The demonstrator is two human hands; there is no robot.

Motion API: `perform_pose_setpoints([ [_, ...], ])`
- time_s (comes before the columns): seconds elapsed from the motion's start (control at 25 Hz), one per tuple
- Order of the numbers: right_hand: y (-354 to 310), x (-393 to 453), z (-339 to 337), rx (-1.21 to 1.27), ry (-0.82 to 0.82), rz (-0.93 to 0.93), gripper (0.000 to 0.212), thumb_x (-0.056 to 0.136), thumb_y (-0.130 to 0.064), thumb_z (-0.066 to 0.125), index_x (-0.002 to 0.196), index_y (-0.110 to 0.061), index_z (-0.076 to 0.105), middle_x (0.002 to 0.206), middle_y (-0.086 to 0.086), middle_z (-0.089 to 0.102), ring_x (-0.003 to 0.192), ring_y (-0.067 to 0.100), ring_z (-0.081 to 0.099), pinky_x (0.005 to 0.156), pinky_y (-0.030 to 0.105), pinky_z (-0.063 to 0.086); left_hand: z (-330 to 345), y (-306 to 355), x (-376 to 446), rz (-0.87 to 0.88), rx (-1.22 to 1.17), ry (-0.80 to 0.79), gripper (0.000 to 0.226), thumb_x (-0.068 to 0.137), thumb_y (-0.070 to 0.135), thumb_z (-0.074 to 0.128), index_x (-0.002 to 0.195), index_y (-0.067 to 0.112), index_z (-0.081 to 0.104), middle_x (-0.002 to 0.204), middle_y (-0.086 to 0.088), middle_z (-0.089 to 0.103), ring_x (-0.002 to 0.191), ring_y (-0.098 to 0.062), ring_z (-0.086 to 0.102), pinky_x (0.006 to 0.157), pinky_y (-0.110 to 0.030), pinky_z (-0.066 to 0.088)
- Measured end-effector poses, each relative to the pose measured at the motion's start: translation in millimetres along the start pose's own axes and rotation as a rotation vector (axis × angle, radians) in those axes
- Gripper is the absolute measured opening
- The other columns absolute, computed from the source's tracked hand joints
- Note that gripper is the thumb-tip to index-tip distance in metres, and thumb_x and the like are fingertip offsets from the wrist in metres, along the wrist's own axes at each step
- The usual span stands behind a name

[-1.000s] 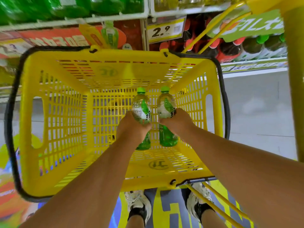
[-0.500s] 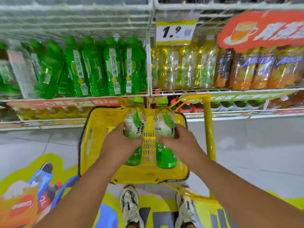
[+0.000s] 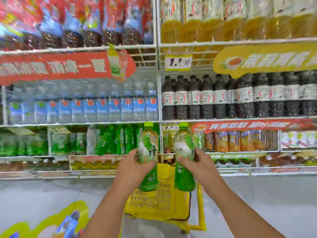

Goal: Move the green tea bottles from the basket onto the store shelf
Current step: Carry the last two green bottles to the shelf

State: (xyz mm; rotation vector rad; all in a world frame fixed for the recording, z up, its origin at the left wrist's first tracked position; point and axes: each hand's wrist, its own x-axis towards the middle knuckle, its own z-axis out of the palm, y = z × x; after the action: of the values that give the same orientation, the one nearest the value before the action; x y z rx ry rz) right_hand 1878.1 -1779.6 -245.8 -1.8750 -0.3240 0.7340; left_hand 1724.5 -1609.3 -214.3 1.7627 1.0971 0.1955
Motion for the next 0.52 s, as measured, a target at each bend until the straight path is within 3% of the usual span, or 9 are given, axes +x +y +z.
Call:
perform_pose_setpoints([
  [0.04, -16.9, -3.4, -7.8, 0.010, -0.003, -0.035, 0.086, 0.063, -0.068, 0.087, 0.131, -0.021, 0.066, 0.122, 0.000, 0.074, 0.106, 0.020, 0.073, 0.085, 0.034, 0.062, -6.0, 16.4, -7.9, 0.010, -0.036, 0.004, 0.075, 0.074, 0.038, 0.087, 0.140, 0.016, 0.058, 0.116, 0.010, 0.070, 0.101, -0.008, 0.067, 0.090, -0.031, 0.056],
  [0.08, -35.0, -8.4, -16.9, 0.022, -0.006, -0.074, 0.075, 0.067, -0.061, 0.088, 0.127, -0.020, 0.069, 0.118, 0.001, 0.076, 0.100, 0.017, 0.075, 0.079, 0.030, 0.061, -13.0, 30.6, -14.4, 0.035, -0.050, 0.018, 0.073, 0.071, 0.042, 0.086, 0.135, 0.017, 0.061, 0.112, 0.012, 0.072, 0.099, -0.009, 0.069, 0.091, -0.037, 0.058],
  [0.16, -66.7, -16.3, -35.0, 0.052, 0.006, -0.135, 0.039, 0.080, -0.040, 0.087, 0.113, -0.023, 0.074, 0.105, -0.001, 0.080, 0.084, 0.010, 0.076, 0.071, 0.025, 0.061, -22.8, 58.0, -24.1, 0.080, -0.070, 0.064, 0.062, 0.072, 0.044, 0.085, 0.125, 0.018, 0.065, 0.100, 0.015, 0.072, 0.089, -0.005, 0.069, 0.085, -0.034, 0.058],
  [0.2, -80.7, -20.4, -44.1, 0.056, 0.016, -0.160, 0.033, 0.081, -0.039, 0.086, 0.109, -0.025, 0.073, 0.101, -0.004, 0.080, 0.082, 0.009, 0.076, 0.072, 0.029, 0.062, -27.2, 69.5, -28.6, 0.098, -0.084, 0.087, 0.054, 0.076, 0.040, 0.084, 0.122, 0.021, 0.064, 0.097, 0.017, 0.069, 0.086, 0.000, 0.066, 0.082, -0.029, 0.055],
  [0.28, -100.9, -25.2, -59.5, 0.037, 0.020, -0.189, 0.039, 0.078, -0.049, 0.085, 0.109, -0.028, 0.073, 0.098, -0.007, 0.080, 0.084, 0.014, 0.078, 0.079, 0.040, 0.065, -31.7, 92.6, -38.8, 0.138, -0.118, 0.118, 0.055, 0.078, 0.039, 0.085, 0.125, 0.027, 0.059, 0.099, 0.017, 0.066, 0.087, 0.000, 0.063, 0.086, -0.028, 0.050],
  [0.36, -120.1, -28.7, -72.5, 0.066, 0.017, -0.198, 0.041, 0.079, -0.047, 0.085, 0.113, -0.028, 0.072, 0.099, -0.006, 0.080, 0.086, 0.017, 0.078, 0.081, 0.046, 0.065, -33.0, 113.7, -44.6, 0.156, -0.165, 0.145, 0.079, 0.072, 0.047, 0.086, 0.140, 0.020, 0.056, 0.118, 0.008, 0.067, 0.099, -0.010, 0.063, 0.093, -0.031, 0.050],
  [0.44, -134.6, -27.1, -85.9, 0.079, -0.003, -0.206, 0.041, 0.082, -0.044, 0.085, 0.117, -0.027, 0.072, 0.102, -0.005, 0.080, 0.086, 0.017, 0.079, 0.080, 0.046, 0.066, -33.8, 132.2, -47.9, 0.170, -0.204, 0.159, 0.087, 0.078, 0.045, 0.085, 0.151, 0.016, 0.046, 0.129, 0.001, 0.062, 0.105, -0.012, 0.055, 0.091, -0.029, 0.044],
  [0.52, -147.8, -26.1, -99.0, 0.093, -0.011, -0.222, 0.046, 0.081, -0.045, 0.085, 0.121, -0.026, 0.071, 0.106, -0.003, 0.079, 0.086, 0.018, 0.079, 0.076, 0.041, 0.067, -32.0, 148.6, -50.5, 0.176, -0.239, 0.161, 0.084, 0.082, 0.043, 0.082, 0.152, 0.016, 0.045, 0.121, 0.005, 0.058, 0.103, -0.012, 0.052, 0.087, -0.029, 0.041],
])
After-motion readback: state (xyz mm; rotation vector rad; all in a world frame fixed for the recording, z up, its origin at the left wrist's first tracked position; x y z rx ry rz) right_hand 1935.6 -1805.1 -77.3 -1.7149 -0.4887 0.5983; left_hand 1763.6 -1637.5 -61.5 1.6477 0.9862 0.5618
